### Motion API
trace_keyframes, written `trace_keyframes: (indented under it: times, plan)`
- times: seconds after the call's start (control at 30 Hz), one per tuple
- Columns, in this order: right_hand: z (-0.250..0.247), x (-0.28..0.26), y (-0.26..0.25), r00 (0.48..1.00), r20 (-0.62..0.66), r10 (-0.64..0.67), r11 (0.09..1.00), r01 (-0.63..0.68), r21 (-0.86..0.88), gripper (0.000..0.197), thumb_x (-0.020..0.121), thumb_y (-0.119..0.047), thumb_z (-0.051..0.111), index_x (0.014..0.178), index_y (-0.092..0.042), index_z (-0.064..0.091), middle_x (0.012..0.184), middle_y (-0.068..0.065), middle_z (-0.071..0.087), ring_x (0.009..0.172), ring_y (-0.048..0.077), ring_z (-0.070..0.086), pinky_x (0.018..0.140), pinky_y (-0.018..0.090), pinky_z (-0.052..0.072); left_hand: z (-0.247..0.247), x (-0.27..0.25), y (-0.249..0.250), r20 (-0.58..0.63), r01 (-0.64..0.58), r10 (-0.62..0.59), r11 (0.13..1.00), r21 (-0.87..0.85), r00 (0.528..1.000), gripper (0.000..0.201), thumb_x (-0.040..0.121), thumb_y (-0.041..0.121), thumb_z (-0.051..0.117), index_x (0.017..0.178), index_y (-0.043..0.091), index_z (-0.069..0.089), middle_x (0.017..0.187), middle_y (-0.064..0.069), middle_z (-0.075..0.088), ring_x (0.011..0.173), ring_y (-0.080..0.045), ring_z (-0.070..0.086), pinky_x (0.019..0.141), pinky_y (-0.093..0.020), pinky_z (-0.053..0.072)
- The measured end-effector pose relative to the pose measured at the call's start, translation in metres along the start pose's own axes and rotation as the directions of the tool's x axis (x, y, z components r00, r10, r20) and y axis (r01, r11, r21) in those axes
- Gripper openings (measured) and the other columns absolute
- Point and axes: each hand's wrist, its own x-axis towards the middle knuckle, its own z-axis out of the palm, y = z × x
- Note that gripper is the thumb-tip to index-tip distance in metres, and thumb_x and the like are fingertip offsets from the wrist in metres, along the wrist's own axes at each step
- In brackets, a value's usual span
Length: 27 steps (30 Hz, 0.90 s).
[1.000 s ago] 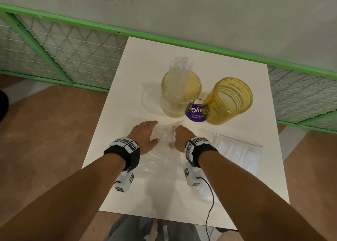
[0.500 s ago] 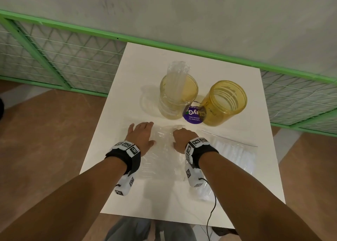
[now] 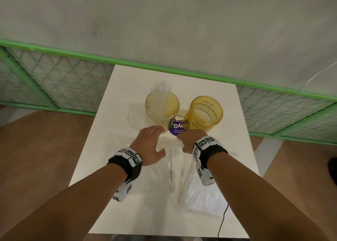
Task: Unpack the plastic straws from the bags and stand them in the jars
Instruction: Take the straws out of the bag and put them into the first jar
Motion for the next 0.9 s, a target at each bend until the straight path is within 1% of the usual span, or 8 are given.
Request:
trace_keyframes:
  times: [0.1, 0.23, 0.3, 0.4, 0.5, 0.6, 0.73, 0.9]
  plan:
    - [-0.016, -0.008, 0.003, 0.998, -0.04, -0.056, 0.998, 0.054, -0.046, 0.05, 0.092, -0.028, 0.065, 0.14, -0.028, 0.053, 0.127, 0.003, 0.064, 0.114, 0.025, 0.063, 0.079, 0.031, 0.046, 0.008, 0.018, 0.025, 0.12, -0.021, 0.016, 0.999, 0.042, 0.993, 0.089, 0.076, 0.06, 0.065, 0.148, 0.021, 0.031, 0.15, 0.002, 0.038, 0.138, -0.019, 0.034, 0.119, -0.039, 0.019]
    - [-0.023, -0.013, 0.001, 0.994, -0.07, -0.087, 0.99, 0.078, -0.118, 0.042, 0.09, -0.034, 0.068, 0.13, -0.025, 0.06, 0.116, 0.003, 0.067, 0.104, 0.024, 0.066, 0.078, 0.033, 0.053, 0.021, 0.032, 0.033, 0.164, 0.072, -0.108, 0.975, 0.21, 0.98, 0.042, 0.093, 0.045, 0.055, 0.129, 0.023, 0.047, 0.122, 0.002, 0.062, 0.118, -0.022, 0.054, 0.11, -0.041, 0.024]
    - [-0.022, -0.015, 0.004, 0.993, -0.095, -0.071, 0.993, 0.062, -0.097, 0.049, 0.084, -0.057, 0.068, 0.121, -0.025, 0.062, 0.109, 0.0, 0.068, 0.098, 0.023, 0.065, 0.078, 0.034, 0.054, 0.027, 0.035, 0.033, 0.176, 0.101, -0.143, 0.969, 0.227, 0.974, 0.032, 0.095, 0.038, 0.053, 0.122, 0.022, 0.049, 0.114, 0.003, 0.064, 0.115, -0.021, 0.055, 0.111, -0.042, 0.023]
    - [-0.03, -0.019, 0.017, 0.986, -0.168, 0.016, 0.999, -0.01, 0.032, 0.082, 0.074, -0.093, 0.032, 0.106, -0.026, 0.065, 0.096, -0.003, 0.069, 0.086, 0.022, 0.064, 0.077, 0.035, 0.054, 0.034, 0.034, 0.025, 0.173, 0.166, -0.207, 0.96, 0.223, 0.963, 0.029, 0.094, 0.036, 0.052, 0.12, 0.022, 0.048, 0.108, 0.005, 0.064, 0.114, -0.019, 0.056, 0.112, -0.043, 0.021]
    - [-0.039, -0.023, 0.036, 0.962, -0.238, 0.136, 0.953, -0.061, 0.297, 0.081, 0.089, -0.084, 0.02, 0.107, -0.023, 0.071, 0.102, 0.003, 0.07, 0.094, 0.027, 0.064, 0.083, 0.04, 0.054, 0.035, 0.031, 0.018, 0.12, 0.242, -0.262, 0.957, 0.161, 0.958, 0.027, 0.093, 0.037, 0.052, 0.117, 0.025, 0.048, 0.097, 0.009, 0.06, 0.109, -0.018, 0.056, 0.11, -0.041, 0.022]
    - [-0.037, -0.019, 0.034, 0.934, -0.267, 0.238, 0.766, -0.011, 0.643, 0.062, 0.102, -0.065, 0.029, 0.104, -0.019, 0.071, 0.106, 0.008, 0.07, 0.101, 0.029, 0.063, 0.086, 0.039, 0.049, 0.033, 0.034, 0.024, 0.066, 0.284, -0.288, 0.957, 0.06, 0.955, 0.017, 0.088, 0.04, 0.054, 0.101, 0.032, 0.048, 0.087, 0.013, 0.055, 0.104, -0.015, 0.057, 0.109, -0.039, 0.02]
    - [-0.039, -0.01, 0.01, 0.894, -0.393, 0.214, 0.662, 0.164, 0.732, 0.05, 0.105, -0.049, 0.039, 0.081, -0.019, 0.071, 0.079, -0.003, 0.072, 0.08, 0.017, 0.065, 0.077, 0.035, 0.05, 0.033, 0.039, 0.034, 0.035, 0.275, -0.278, 0.959, 0.067, 0.96, 0.021, 0.087, 0.046, 0.053, 0.103, 0.032, 0.053, 0.092, 0.011, 0.063, 0.105, -0.014, 0.057, 0.109, -0.042, 0.018]
    - [-0.052, -0.007, 0.01, 0.829, -0.439, 0.347, 0.52, 0.219, 0.825, 0.054, 0.089, -0.069, 0.055, 0.126, -0.03, 0.052, 0.094, -0.01, 0.068, 0.089, 0.013, 0.066, 0.078, 0.033, 0.053, 0.024, 0.043, 0.036, -0.005, 0.363, -0.37, 0.915, -0.176, 0.929, 0.034, 0.091, 0.053, 0.053, 0.116, 0.03, 0.054, 0.092, 0.01, 0.066, 0.104, -0.016, 0.059, 0.108, -0.041, 0.025]
